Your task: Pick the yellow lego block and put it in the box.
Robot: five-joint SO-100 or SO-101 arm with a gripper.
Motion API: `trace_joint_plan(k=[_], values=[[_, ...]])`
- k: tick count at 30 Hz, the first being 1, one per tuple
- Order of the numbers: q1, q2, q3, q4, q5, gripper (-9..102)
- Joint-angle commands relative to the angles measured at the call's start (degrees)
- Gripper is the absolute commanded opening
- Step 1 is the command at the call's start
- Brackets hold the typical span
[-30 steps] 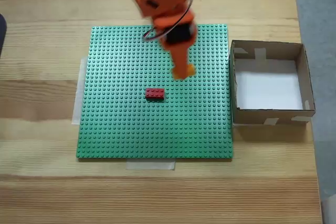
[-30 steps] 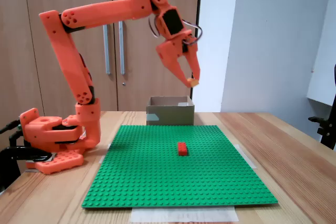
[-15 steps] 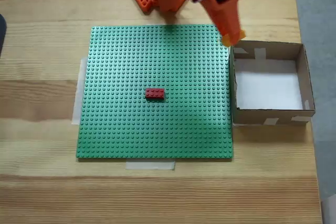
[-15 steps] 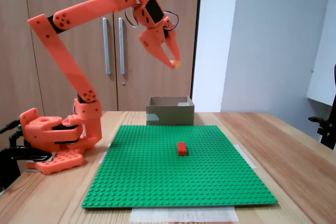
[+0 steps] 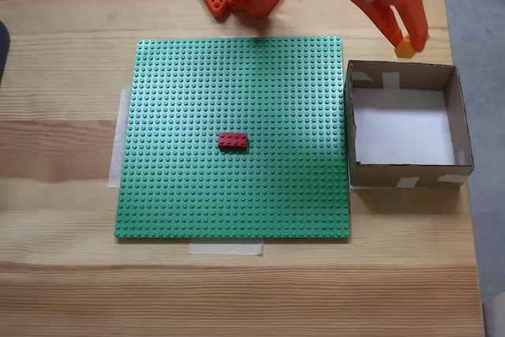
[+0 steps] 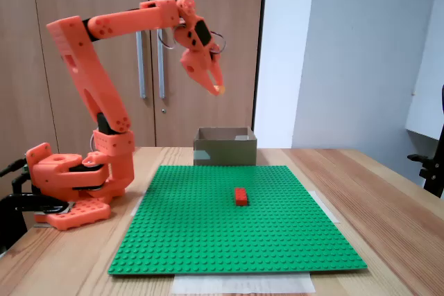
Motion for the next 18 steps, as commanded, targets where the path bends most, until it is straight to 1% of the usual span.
trace_joint_plan(k=[1, 6, 18], values=[[-0.35, -5.62, -6.94, 1.93, 1.93, -1], [-0.44, -17.05, -17.05, 5.62, 4.48, -1], [-0.35, -42.1, -36.04, 9.93, 5.89, -1]])
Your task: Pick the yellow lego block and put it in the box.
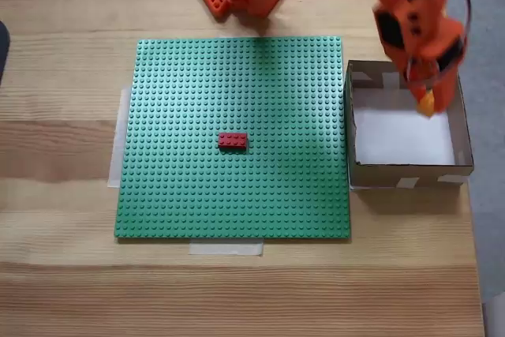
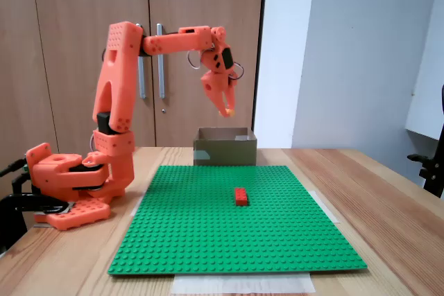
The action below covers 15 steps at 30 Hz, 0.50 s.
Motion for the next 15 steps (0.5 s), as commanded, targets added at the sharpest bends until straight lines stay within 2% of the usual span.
trace_joint_plan(k=[1, 7, 15], values=[[0.0, -4.57, -5.27, 0.53, 0.44, -1], [0.44, -10.46, -4.66, -0.88, 1.14, -1], [0.44, -13.45, -0.09, -8.44, 0.53, -1]])
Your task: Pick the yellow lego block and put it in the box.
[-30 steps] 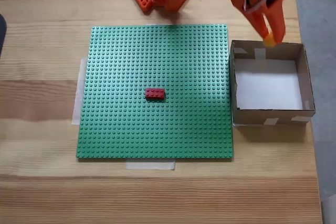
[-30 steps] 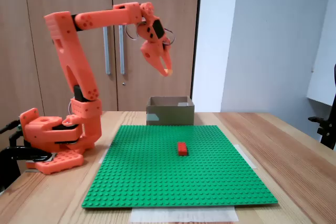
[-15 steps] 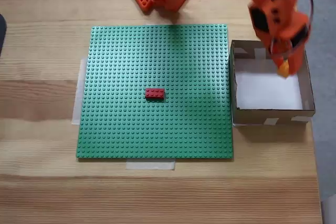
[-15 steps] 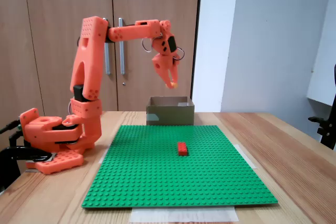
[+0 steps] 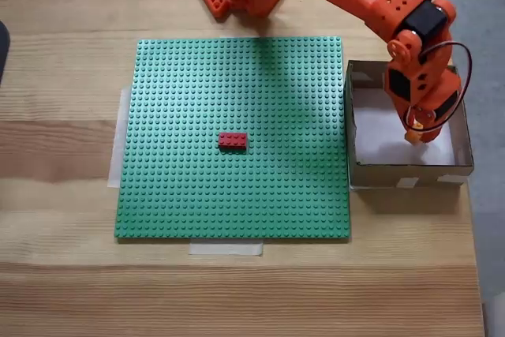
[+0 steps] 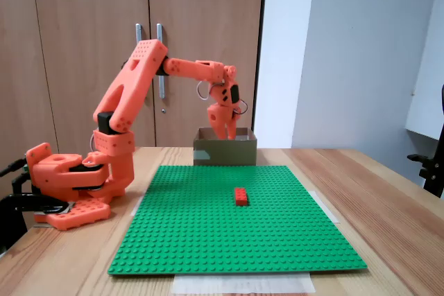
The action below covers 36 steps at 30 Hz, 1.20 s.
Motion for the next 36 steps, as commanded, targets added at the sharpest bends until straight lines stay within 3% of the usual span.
trace_joint_plan(k=[1, 20, 36], values=[[0.35, 0.26, 0.53, -2.64, 0.18, -1], [0.44, 0.26, 5.8, -4.92, -2.99, 0], [0.97, 1.76, 5.8, -4.31, -4.48, 19]])
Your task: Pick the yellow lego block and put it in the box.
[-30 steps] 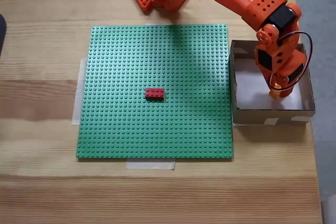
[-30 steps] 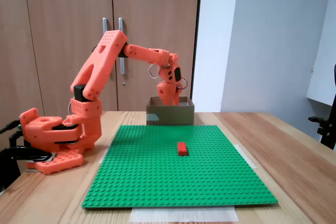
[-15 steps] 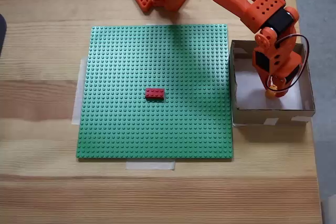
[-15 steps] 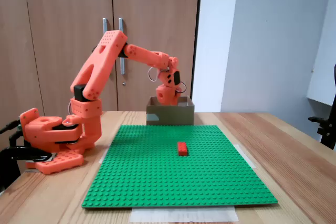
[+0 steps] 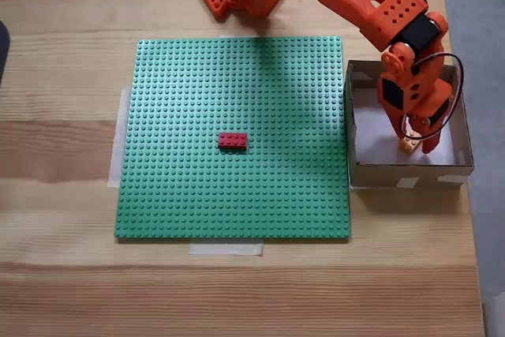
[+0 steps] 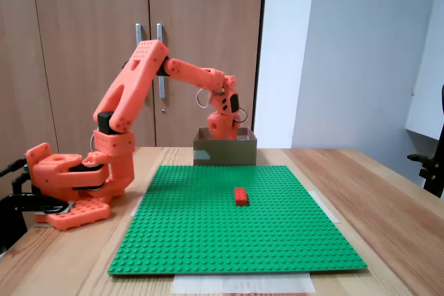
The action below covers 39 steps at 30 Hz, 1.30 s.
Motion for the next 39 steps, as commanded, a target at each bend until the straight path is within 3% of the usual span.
trace_joint_plan(k=[1, 14, 27, 39], values=[[0.35, 3.52, 0.26, -0.09, 1.05, 20], [1.14, 23.55, 18.54, -15.21, 0.35, 10], [3.6, 44.56, 32.96, -21.18, -5.01, -1], [13.18, 67.85, 48.52, -29.09, -6.94, -1]])
